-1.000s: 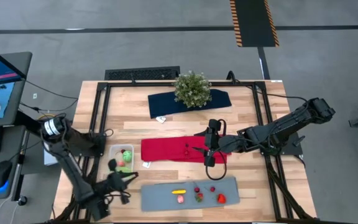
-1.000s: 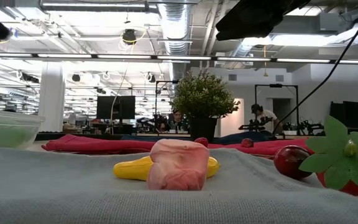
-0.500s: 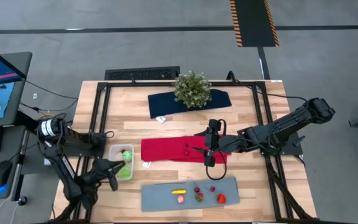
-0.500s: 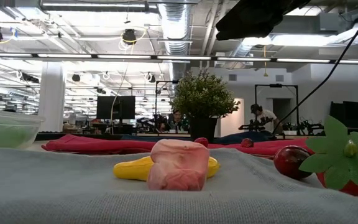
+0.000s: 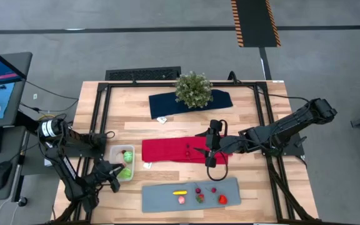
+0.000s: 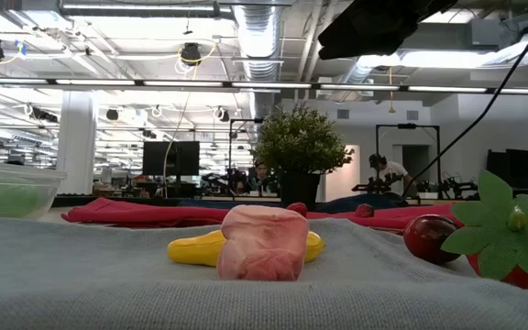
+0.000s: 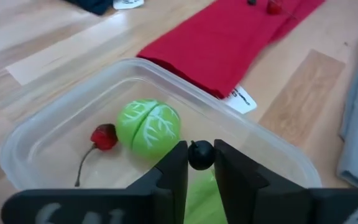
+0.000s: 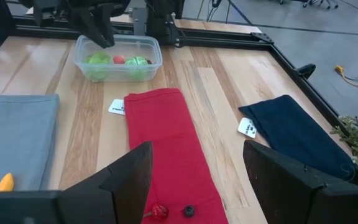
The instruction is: Pick and placing Produce into tupperware
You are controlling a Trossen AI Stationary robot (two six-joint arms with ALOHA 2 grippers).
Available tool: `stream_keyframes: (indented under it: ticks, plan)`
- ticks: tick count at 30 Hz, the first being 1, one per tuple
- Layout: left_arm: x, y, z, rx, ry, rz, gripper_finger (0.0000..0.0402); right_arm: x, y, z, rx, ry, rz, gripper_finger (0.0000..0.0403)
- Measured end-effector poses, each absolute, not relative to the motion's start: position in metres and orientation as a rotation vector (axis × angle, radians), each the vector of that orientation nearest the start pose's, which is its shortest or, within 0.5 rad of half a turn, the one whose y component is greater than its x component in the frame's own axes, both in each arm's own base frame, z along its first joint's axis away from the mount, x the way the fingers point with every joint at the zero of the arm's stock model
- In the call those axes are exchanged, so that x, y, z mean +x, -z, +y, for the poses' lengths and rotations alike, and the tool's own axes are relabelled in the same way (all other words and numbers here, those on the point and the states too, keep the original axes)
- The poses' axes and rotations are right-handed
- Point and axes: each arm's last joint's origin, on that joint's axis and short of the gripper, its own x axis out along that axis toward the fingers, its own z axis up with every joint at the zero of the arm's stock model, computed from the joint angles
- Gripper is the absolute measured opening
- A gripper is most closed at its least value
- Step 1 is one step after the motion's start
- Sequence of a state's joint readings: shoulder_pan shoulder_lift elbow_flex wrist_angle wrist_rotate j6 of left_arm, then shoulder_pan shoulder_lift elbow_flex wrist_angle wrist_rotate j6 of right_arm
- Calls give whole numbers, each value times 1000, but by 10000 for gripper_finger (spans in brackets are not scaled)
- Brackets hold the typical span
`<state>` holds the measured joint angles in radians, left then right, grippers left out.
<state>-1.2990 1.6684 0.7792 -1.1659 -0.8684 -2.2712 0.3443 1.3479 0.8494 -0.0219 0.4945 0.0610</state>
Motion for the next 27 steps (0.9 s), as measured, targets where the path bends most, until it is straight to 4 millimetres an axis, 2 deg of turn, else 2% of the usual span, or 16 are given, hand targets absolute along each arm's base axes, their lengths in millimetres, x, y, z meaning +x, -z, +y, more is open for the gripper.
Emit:
stream_keyframes:
  ticks: [12, 15, 22, 27]
  plan:
    - [79, -138, -195, -265, -602, 514, 202, 274, -250, 84, -152, 161, 471, 275]
    - [77, -139, -191, -250, -643, 530, 230, 274, -250, 84, -152, 161, 471, 275]
    - [76, -139, -194, -275, -628, 525, 281, 274, -250, 84, -152, 161, 471, 275]
    - [76, -140, -194, -272, -612, 495, 299, 274, -250, 84, -153, 161, 471, 275]
